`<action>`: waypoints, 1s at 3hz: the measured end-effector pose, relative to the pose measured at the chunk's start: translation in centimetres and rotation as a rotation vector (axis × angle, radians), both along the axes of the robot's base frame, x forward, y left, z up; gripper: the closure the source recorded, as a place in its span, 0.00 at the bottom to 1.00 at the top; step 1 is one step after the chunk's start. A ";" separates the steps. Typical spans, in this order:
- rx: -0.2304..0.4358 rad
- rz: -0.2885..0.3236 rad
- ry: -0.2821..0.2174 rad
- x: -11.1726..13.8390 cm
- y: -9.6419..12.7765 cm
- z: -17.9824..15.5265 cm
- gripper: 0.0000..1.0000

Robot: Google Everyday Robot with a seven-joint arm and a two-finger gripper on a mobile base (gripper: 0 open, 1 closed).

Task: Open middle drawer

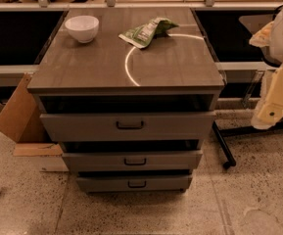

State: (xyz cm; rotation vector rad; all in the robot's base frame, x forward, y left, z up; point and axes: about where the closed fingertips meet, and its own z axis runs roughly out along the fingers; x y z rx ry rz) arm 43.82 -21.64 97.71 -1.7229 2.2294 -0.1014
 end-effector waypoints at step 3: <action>0.059 0.136 -0.004 -0.7 2.7 -6.6 0.00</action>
Offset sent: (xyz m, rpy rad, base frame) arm -0.0020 0.0256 -0.0723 0.0408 0.0001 0.1429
